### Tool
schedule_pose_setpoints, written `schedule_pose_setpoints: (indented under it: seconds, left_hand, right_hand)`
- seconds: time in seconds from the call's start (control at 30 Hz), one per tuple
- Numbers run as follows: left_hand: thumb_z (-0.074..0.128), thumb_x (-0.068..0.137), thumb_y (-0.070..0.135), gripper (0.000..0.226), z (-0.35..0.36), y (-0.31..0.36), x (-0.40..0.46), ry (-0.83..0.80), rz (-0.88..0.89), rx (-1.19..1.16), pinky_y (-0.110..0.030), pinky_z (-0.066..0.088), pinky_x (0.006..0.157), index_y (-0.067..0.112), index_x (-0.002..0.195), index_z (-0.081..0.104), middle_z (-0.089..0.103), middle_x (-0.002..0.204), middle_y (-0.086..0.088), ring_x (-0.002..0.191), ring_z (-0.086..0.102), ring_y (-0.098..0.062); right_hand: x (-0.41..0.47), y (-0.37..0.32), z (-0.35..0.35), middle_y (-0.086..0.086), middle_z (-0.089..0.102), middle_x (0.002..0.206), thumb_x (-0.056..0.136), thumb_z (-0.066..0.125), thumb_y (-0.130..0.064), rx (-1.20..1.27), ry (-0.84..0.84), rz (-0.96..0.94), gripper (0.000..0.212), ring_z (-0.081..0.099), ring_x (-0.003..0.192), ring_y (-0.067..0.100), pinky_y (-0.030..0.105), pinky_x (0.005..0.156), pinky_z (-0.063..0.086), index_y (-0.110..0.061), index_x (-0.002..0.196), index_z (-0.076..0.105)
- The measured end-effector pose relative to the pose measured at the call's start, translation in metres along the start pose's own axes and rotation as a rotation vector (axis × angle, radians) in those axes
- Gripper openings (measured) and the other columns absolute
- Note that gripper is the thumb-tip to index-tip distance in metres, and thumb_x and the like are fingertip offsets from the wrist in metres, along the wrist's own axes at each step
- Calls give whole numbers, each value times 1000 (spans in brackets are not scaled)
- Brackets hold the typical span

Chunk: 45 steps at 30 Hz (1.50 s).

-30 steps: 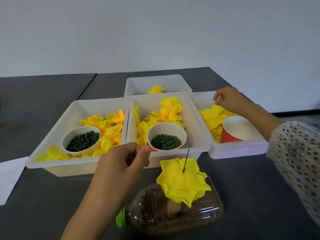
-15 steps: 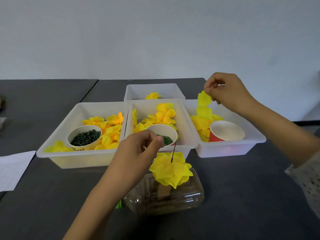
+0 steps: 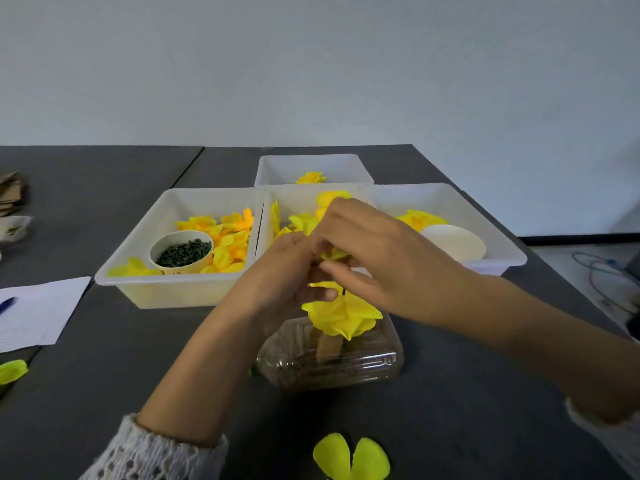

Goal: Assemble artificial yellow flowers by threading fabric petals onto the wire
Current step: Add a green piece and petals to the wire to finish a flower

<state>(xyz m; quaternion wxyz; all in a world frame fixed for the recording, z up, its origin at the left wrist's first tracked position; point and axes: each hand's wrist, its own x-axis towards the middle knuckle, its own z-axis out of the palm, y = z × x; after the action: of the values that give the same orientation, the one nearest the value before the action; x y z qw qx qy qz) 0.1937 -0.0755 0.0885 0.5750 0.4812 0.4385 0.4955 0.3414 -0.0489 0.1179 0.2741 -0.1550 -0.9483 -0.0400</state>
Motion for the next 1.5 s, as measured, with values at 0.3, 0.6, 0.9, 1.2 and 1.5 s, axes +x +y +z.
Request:
schedule_pose_setpoints:
  seconds: [0.3, 0.6, 0.9, 1.2, 1.5]
  left_hand:
    - [49, 102, 30, 40, -12, 5, 5, -29, 95, 215, -18, 43, 51, 25, 69, 71, 64, 70, 3, 56, 52, -6]
    - [50, 99, 45, 39, -17, -14, 7, 64, 1, 252, -20, 42, 50, 10, 105, 65, 53, 76, -2, 58, 49, -7]
    - [44, 103, 38, 45, -23, -30, 2, -1, -29, 370, -15, 27, 42, 21, 67, 66, 48, 56, 10, 45, 32, -4]
    - [46, 102, 33, 48, -32, -43, 4, 43, 19, 471, -8, 27, 41, 15, 60, 60, 39, 47, 9, 39, 31, -1]
    - [44, 102, 32, 46, -37, -47, 7, 25, 96, 412, -9, 25, 41, 17, 60, 56, 38, 49, 10, 40, 29, -2]
  right_hand:
    - [7, 34, -3, -3, 55, 83, 101, 42, -40, 475, 81, 836, 28, 55, 70, 4, 19, 62, 42, -20, 89, 57]
    - [-21, 67, 16, -4, 40, 55, 100, 48, -27, 1128, 49, 1086, 29, 27, 42, 9, 21, 45, 24, -17, 72, 48]
    - [-38, 70, 38, 2, 45, 59, 97, 52, -24, 1308, 122, 1238, 24, 32, 39, 10, 18, 38, 25, -15, 75, 47]
    - [-54, 75, 47, 2, 47, 58, 94, 53, -21, 1288, -19, 1274, 27, 31, 42, 11, 19, 40, 25, -13, 69, 48]
    - [-52, 81, 49, 1, 47, 56, 95, 54, -20, 1326, 94, 1121, 42, 31, 42, 11, 20, 42, 25, -20, 53, 53]
